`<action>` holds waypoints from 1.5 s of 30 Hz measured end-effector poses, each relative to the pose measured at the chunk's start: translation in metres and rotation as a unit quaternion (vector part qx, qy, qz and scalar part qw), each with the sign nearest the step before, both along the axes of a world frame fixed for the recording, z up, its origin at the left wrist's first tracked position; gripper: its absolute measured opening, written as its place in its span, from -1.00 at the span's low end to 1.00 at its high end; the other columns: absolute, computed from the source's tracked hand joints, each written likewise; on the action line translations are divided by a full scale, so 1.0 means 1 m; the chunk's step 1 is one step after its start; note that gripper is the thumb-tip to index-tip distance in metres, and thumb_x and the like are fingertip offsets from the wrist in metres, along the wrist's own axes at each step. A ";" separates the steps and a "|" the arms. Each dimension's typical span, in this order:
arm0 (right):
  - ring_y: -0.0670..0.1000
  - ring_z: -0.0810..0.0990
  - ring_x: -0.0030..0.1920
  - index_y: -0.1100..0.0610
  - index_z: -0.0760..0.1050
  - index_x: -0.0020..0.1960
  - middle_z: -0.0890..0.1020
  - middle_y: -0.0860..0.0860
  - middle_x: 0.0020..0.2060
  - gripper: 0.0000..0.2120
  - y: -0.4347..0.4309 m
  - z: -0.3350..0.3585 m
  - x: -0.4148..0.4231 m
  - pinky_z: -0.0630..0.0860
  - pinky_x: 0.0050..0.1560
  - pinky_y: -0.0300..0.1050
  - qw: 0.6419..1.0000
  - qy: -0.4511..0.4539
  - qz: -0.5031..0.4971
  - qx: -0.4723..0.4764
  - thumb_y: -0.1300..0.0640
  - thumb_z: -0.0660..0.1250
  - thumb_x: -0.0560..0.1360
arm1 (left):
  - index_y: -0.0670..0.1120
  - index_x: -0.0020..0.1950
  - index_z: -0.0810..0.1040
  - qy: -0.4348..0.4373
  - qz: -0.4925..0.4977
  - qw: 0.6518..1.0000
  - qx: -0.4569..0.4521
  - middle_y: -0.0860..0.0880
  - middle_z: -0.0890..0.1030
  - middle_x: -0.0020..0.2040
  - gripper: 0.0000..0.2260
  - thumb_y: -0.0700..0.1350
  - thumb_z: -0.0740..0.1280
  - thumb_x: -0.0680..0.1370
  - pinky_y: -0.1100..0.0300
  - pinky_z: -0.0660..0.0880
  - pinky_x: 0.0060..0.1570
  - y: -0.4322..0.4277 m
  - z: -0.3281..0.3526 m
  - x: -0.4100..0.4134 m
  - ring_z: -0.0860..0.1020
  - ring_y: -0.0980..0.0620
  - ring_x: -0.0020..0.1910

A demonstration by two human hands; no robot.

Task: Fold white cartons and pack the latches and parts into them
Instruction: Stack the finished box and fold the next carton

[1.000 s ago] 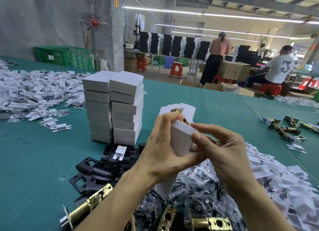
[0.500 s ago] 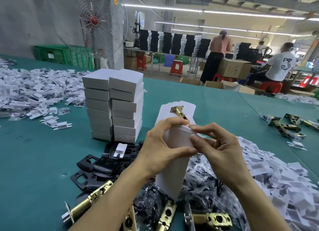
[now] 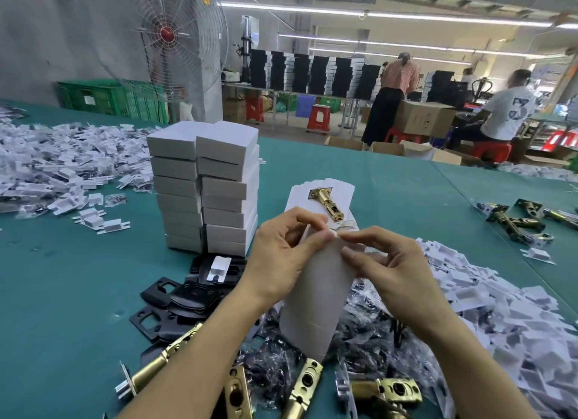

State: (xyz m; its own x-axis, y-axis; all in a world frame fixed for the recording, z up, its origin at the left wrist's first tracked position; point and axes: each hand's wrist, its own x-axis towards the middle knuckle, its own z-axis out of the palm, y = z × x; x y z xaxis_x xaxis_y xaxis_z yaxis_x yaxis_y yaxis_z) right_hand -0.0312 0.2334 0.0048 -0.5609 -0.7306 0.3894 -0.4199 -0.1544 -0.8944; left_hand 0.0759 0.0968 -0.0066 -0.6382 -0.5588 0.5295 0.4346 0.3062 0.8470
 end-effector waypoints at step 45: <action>-0.01 0.56 0.08 -0.13 0.50 0.13 0.57 -0.10 0.04 -0.54 0.011 0.005 0.044 0.56 0.09 -0.03 0.781 0.354 0.114 0.501 -0.10 0.55 0.28 | 0.17 -0.01 0.51 -0.050 0.129 0.974 0.180 -0.08 0.57 0.04 -0.73 -0.18 0.47 0.50 0.09 0.62 -0.41 -0.005 0.004 -0.002 0.57 -0.14 -0.03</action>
State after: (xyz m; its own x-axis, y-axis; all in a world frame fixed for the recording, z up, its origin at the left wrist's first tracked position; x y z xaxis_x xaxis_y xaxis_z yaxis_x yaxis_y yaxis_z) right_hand 0.0133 0.2447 0.0098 -0.2749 -0.9172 -0.2883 -0.9282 0.3314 -0.1693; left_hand 0.0735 0.0914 -0.0029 -0.4897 -0.8459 0.2112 0.2923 0.0690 0.9538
